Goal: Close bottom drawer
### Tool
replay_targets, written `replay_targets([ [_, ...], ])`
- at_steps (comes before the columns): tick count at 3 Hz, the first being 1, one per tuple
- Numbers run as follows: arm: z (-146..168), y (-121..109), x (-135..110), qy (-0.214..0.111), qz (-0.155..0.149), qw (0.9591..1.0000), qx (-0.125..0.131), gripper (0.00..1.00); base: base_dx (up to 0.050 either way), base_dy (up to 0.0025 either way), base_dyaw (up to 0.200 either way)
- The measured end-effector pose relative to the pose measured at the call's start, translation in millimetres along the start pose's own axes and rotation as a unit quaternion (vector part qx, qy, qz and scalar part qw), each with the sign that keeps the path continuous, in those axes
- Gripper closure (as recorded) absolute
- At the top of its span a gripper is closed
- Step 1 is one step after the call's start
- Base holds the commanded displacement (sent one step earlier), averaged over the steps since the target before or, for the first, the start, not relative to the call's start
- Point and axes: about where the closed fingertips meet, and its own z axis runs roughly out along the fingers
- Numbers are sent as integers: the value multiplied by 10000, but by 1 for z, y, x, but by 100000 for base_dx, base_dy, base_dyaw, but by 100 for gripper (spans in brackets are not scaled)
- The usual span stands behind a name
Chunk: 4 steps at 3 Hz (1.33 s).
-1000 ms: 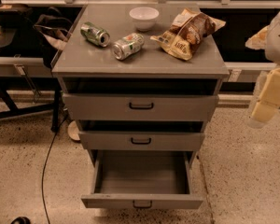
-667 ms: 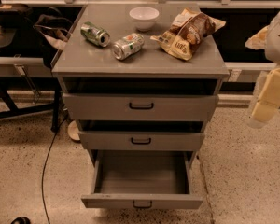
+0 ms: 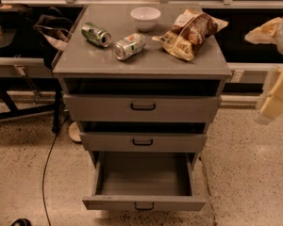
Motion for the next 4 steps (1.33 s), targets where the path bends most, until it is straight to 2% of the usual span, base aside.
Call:
replay_targets([
  [1,-3,-4,-5,-718,-65,9974,-63,0,0,0,0],
  [2,9,-6,1,-976,277,9948,123,0,0,0,0],
  [3,16,1,12,-888,732,9914,616,0,0,0,0],
  [4,30,14,26,-780,1168,9848,1019,0,0,0,0],
])
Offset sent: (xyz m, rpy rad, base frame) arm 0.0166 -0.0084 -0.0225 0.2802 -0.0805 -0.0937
